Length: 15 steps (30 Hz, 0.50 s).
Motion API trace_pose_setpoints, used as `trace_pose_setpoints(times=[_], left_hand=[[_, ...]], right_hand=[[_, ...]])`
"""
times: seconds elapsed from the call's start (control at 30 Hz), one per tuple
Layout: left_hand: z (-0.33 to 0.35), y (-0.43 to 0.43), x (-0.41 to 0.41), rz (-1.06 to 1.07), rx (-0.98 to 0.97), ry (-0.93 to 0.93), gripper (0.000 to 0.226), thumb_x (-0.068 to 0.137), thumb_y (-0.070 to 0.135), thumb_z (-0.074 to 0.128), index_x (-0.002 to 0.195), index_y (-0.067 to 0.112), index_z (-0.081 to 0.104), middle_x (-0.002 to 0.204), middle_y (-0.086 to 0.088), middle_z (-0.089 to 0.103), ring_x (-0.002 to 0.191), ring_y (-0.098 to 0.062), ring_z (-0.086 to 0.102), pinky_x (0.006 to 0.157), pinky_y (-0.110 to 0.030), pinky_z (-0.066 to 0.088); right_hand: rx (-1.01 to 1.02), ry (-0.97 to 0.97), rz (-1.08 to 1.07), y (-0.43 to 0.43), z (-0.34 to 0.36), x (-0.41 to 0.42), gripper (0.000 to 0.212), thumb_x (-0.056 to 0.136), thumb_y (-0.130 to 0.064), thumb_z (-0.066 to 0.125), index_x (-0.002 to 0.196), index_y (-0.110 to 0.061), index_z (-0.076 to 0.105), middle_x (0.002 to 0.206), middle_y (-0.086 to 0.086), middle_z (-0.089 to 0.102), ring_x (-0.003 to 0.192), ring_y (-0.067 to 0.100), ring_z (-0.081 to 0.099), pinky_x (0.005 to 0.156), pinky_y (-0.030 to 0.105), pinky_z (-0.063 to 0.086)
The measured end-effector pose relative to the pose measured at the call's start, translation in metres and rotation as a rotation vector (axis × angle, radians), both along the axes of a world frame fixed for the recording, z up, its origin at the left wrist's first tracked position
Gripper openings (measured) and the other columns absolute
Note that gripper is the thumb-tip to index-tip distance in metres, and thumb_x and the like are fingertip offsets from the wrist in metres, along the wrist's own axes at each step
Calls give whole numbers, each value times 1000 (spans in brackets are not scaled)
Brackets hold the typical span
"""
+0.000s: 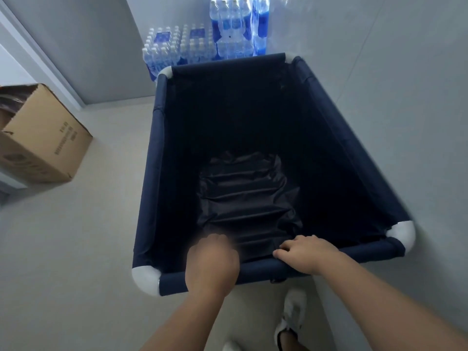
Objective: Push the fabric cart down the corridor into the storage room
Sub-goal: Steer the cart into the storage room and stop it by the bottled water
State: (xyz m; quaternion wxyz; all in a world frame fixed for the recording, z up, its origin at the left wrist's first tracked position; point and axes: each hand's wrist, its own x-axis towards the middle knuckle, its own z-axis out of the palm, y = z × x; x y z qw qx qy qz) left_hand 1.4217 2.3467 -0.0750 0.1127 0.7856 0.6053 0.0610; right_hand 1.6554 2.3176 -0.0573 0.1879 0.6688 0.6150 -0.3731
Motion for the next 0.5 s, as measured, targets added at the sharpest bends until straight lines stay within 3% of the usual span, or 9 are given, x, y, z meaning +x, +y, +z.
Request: trace_pose_setpoints(times=[0.13, 0.2, 0.5], left_hand=[[-1, 1, -1, 1, -2, 8, 23, 90, 34, 36, 91, 27, 58, 93, 11, 60, 85, -13, 51, 78, -33, 38], [-1, 3, 0, 4, -11, 7, 23, 91, 35, 36, 90, 27, 58, 93, 11, 59, 85, -13, 50, 77, -32, 38], [0, 7, 5, -5, -28, -2, 26, 91, 36, 34, 91, 27, 59, 94, 11, 60, 85, -13, 52, 76, -33, 40]], right_hand=[[-106, 14, -33, 9, 3, -2, 70, 83, -68, 19, 136, -41, 55, 139, 3, 56, 121, 27, 51, 96, 42, 35], [-155, 10, 48, 13, 5, -2, 80, 72, -67, 14, 137, -40, 54, 142, 3, 55, 121, 28, 52, 100, 45, 40], [-158, -13, 88, 15, 4, 1, 71, 84, -59, 13, 144, -41, 46, 151, 2, 48, 129, 31, 47, 104, 46, 35]])
